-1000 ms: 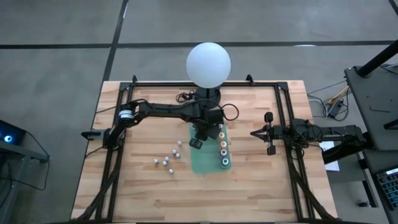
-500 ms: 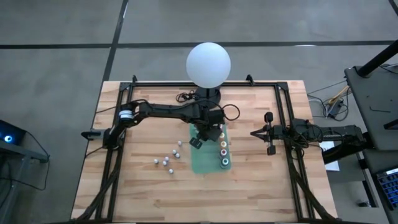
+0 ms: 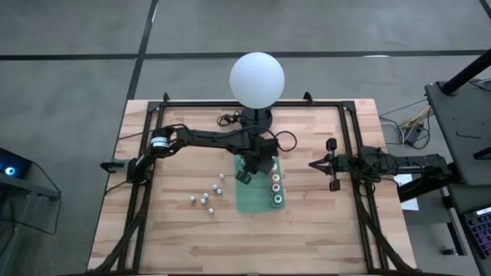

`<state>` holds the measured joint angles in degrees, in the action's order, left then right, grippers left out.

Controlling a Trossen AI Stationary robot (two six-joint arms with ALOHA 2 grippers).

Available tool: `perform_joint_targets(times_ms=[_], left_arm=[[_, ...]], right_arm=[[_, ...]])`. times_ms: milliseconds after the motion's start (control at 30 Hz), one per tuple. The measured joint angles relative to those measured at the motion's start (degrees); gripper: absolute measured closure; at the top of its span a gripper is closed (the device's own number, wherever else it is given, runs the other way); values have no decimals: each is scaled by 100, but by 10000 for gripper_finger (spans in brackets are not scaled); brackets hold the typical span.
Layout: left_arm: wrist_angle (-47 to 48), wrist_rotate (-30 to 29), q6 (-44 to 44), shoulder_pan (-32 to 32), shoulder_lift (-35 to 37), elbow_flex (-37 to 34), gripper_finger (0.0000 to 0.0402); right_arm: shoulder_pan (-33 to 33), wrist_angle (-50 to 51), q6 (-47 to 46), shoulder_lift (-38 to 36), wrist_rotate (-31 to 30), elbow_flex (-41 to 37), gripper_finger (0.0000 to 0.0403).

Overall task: Pick & Place food coloring
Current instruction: Put the small black food coloring bottle into the green bin

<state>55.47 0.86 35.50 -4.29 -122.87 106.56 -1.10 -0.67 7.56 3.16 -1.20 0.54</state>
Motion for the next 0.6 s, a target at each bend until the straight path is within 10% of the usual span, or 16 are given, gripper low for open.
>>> perform_joint_targets(times_ms=[600], left_arm=[[113,578,-2492,-52,-13,291,357]], right_arm=[[0,-2,0,0,-1,0,394]])
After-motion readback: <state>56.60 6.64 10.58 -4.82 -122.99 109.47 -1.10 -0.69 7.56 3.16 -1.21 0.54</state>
